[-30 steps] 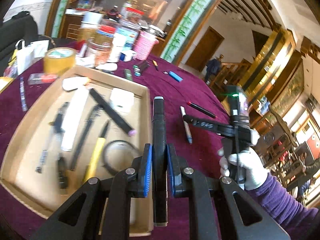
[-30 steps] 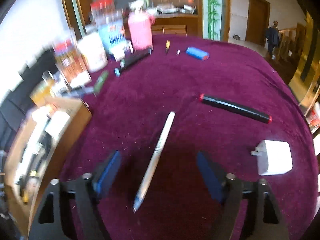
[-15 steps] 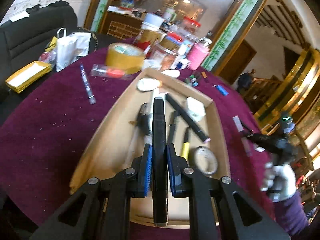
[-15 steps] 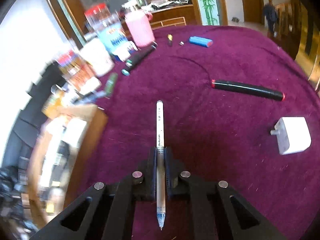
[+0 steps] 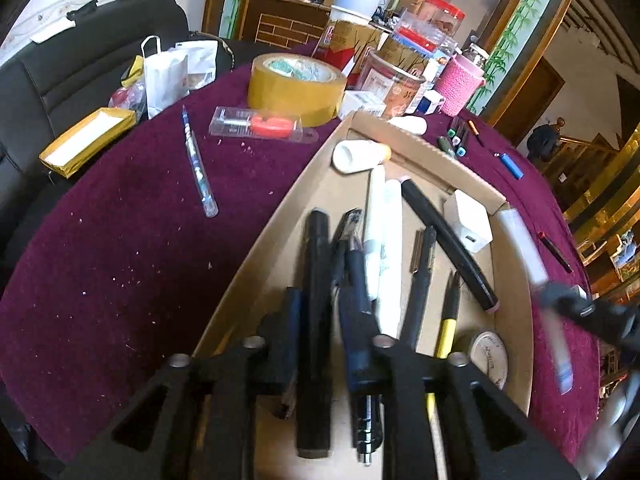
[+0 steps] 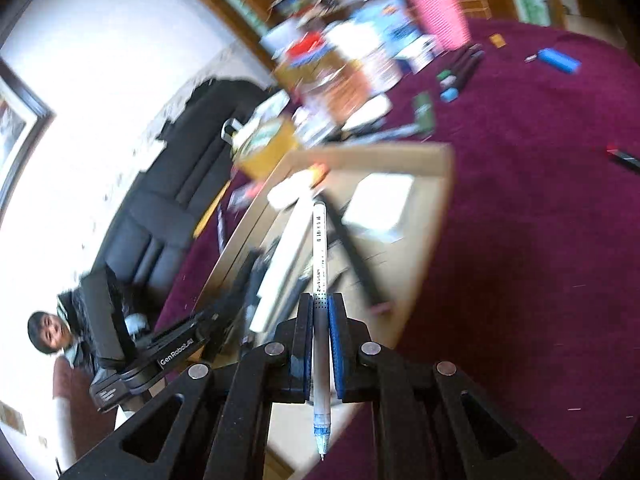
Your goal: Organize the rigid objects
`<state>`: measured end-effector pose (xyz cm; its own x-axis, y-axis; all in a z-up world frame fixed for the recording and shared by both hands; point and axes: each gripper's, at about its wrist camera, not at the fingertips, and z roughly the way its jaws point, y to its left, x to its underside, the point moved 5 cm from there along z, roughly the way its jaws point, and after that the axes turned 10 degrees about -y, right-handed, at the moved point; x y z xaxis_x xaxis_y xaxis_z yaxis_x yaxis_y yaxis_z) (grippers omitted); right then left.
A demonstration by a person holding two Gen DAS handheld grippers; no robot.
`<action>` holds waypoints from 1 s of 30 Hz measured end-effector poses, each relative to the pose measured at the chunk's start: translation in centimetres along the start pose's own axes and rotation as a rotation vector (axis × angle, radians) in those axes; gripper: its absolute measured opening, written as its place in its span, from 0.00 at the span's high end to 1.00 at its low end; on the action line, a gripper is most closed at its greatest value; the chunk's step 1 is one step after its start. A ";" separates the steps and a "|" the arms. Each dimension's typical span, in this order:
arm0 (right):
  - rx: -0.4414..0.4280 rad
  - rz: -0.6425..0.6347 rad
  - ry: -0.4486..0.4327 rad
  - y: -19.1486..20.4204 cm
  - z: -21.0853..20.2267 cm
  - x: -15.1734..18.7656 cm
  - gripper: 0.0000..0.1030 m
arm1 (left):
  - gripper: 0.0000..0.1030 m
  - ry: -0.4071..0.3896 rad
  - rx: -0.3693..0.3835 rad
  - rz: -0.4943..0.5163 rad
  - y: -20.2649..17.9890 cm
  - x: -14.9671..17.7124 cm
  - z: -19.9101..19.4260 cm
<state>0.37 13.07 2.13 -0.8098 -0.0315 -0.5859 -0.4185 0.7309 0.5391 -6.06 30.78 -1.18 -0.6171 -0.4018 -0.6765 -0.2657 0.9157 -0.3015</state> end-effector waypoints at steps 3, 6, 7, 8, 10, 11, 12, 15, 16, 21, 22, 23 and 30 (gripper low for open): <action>-0.009 0.001 0.059 1.6 2.9 1.3 0.91 | 0.37 -0.038 0.062 -0.040 -0.4 0.0 -1.7; -0.025 0.003 0.094 2.6 4.5 2.6 0.91 | 0.31 -0.116 0.089 -0.075 0.0 -0.2 -4.5; -0.011 -0.013 0.098 2.9 4.8 3.0 0.91 | 0.28 -0.133 0.089 -0.085 0.2 -0.3 -5.1; 0.012 -0.035 0.102 3.1 5.2 3.3 0.91 | 0.25 -0.155 0.087 -0.096 0.6 -0.4 -5.8; 0.059 -0.072 0.104 3.3 5.6 3.7 0.91 | 0.23 -0.179 0.079 -0.101 0.8 -0.6 -6.6; 0.085 -0.090 0.100 3.3 5.6 4.1 0.90 | 0.23 -0.189 0.076 -0.101 0.9 -0.6 -6.9; 0.096 -0.104 0.099 3.4 5.5 4.3 0.91 | 0.23 -0.199 0.070 -0.099 1.0 -0.7 -7.2; 0.113 -0.150 0.096 3.7 5.0 5.4 0.91 | 0.22 -0.224 0.039 -0.091 1.1 -0.9 -7.7; 0.124 -0.166 0.101 3.9 4.8 5.9 0.91 | 0.22 -0.228 0.029 -0.085 1.0 -0.9 -7.7; 0.104 -0.170 0.101 3.6 3.4 7.1 0.90 | 0.22 -0.267 -0.081 -0.016 0.3 -0.7 -8.3; 0.100 -0.170 0.099 3.6 3.1 7.2 0.88 | 0.22 -0.286 -0.120 0.008 0.0 -0.7 -8.7; 0.092 -0.167 0.092 3.7 2.5 7.3 0.78 | 0.21 -0.303 -0.153 0.030 -0.2 -0.7 -9.1; 0.083 -0.214 -0.076 4.4 -2.4 7.2 0.43 | 0.10 -0.426 -0.323 0.167 -2.8 -0.9 -11.9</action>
<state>-8.28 14.48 1.73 -0.6716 -0.1422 -0.7271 -0.5391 0.7670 0.3479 -13.55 28.64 8.32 -0.3338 -0.1569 -0.9295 -0.4446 0.8957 0.0085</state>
